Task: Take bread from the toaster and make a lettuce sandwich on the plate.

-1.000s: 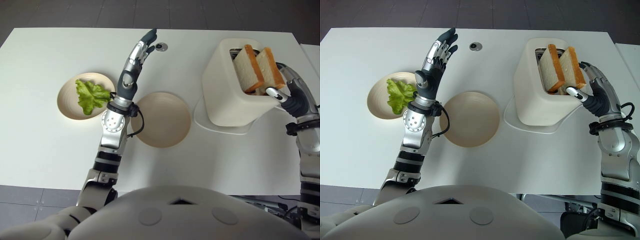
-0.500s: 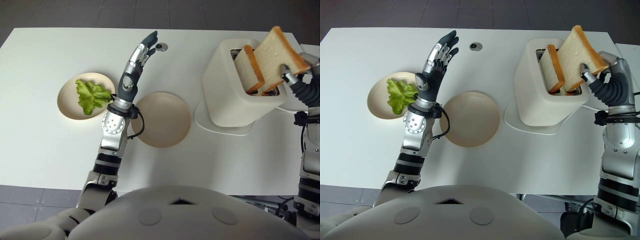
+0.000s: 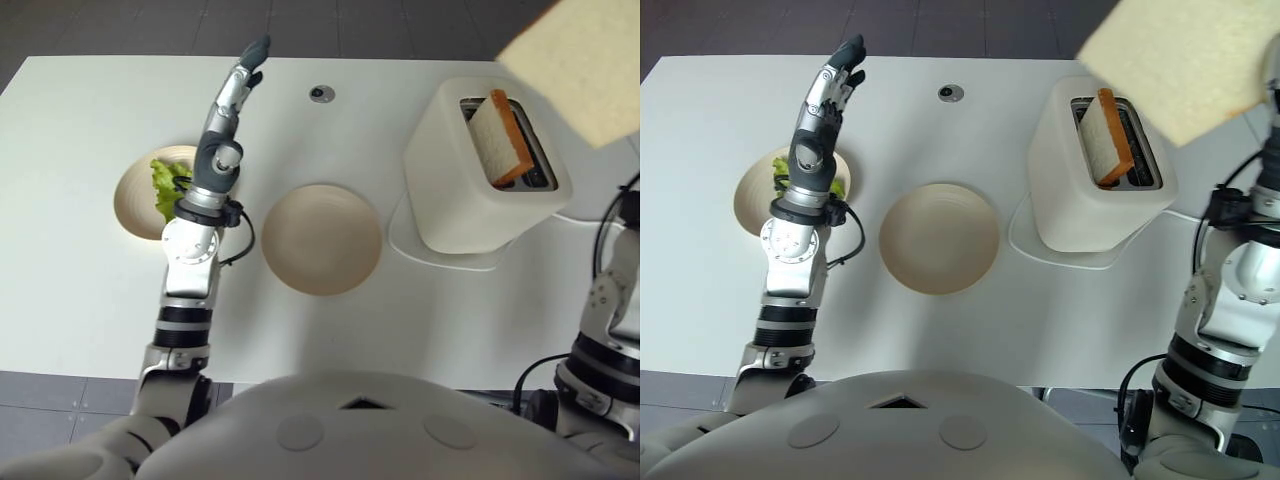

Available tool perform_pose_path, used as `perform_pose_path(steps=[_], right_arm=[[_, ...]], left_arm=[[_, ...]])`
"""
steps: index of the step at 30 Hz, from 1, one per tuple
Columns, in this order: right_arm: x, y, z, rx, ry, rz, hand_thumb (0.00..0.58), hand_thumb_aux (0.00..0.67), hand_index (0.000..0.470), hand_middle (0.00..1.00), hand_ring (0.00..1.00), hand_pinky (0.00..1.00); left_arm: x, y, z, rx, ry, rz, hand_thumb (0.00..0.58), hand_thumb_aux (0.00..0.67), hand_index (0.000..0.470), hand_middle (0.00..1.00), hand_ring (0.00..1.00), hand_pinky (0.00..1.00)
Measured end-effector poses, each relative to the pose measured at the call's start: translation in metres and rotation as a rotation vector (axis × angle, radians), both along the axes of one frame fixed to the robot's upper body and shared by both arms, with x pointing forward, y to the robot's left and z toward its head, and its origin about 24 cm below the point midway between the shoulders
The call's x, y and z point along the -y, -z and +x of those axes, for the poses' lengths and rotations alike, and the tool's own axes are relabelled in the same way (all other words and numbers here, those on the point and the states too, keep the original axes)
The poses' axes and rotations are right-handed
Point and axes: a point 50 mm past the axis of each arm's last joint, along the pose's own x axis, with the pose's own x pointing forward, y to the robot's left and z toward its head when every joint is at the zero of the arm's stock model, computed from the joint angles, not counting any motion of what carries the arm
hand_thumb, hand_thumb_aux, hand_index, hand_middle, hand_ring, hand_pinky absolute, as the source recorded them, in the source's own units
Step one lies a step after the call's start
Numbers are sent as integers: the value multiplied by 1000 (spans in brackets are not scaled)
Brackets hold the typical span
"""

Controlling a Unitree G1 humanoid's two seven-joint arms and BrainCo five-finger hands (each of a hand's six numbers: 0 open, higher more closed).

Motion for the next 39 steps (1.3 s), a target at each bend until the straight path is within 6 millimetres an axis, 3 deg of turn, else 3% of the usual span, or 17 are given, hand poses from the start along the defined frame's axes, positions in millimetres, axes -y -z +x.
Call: perform_pose_path(steps=[3,6,8,11,12,16,20,21,23,27,29,30,33,35,36,37,39], right_arm=[[-33,15,10,-101,-179,23,580,670,470,1000,1000,1000],[-68,45,19,-256,-327,-5,580,670,470,1000,1000,1000],[-89,81,26,-451,-383,-32,580,670,470,1000,1000,1000],[-111,130,24,-688,-434,-116,580,670,470,1000,1000,1000],[-118,146,20,-766,-465,-149,580,670,470,1000,1000,1000],[-126,177,10,-899,-514,-262,580,670,470,1000,1000,1000],[-123,190,9,-933,-480,-331,580,670,470,1000,1000,1000],[-123,190,10,-927,-470,-340,580,670,470,1000,1000,1000],[-123,190,13,-910,-439,-363,580,670,470,1000,1000,1000],[-123,190,17,-889,-407,-381,580,670,470,1000,1000,1000],[-124,189,18,-880,-406,-377,580,670,470,1000,1000,1000],[-125,188,18,-870,-410,-373,580,670,470,1000,1000,1000],[-127,181,18,-832,-416,-364,580,670,470,1000,1000,1000],[-126,179,19,-823,-412,-363,580,670,470,1000,1000,1000],[-125,179,19,-822,-409,-363,580,670,470,1000,1000,1000],[-124,179,19,-821,-407,-363,580,670,470,1000,1000,1000],[-124,179,19,-817,-407,-365,580,670,470,1000,1000,1000]], left_arm=[[-29,6,5,18,-178,348,0,0,0,0,0,0],[-76,22,16,-51,-382,720,0,0,0,0,0,0],[-108,24,20,-103,-504,917,0,0,0,0,0,0],[-135,26,21,-174,-570,1097,0,0,0,0,0,0],[-141,30,20,-205,-576,1142,0,0,0,0,0,0],[-151,36,18,-275,-573,1227,0,0,0,0,0,0],[-146,46,17,-317,-524,1263,27,16,11,0,0,0],[-146,48,17,-322,-519,1268,83,50,35,0,0,0],[-141,53,16,-330,-485,1283,408,305,214,0,0,0],[-133,60,14,-343,-436,1292,514,444,311,0,0,0],[-134,65,13,-359,-428,1300,579,644,452,0,0,0],[-134,68,13,-367,-425,1307,580,670,470,0,0,0],[-131,71,12,-367,-413,1310,579,641,450,0,0,0],[-129,75,11,-368,-388,1310,520,455,319,0,0,0],[-128,76,10,-368,-380,1307,319,221,155,0,0,0],[-128,77,10,-368,-379,1299,216,139,98,0,0,0],[-130,78,10,-369,-386,1289,194,123,87,0,0,0]])
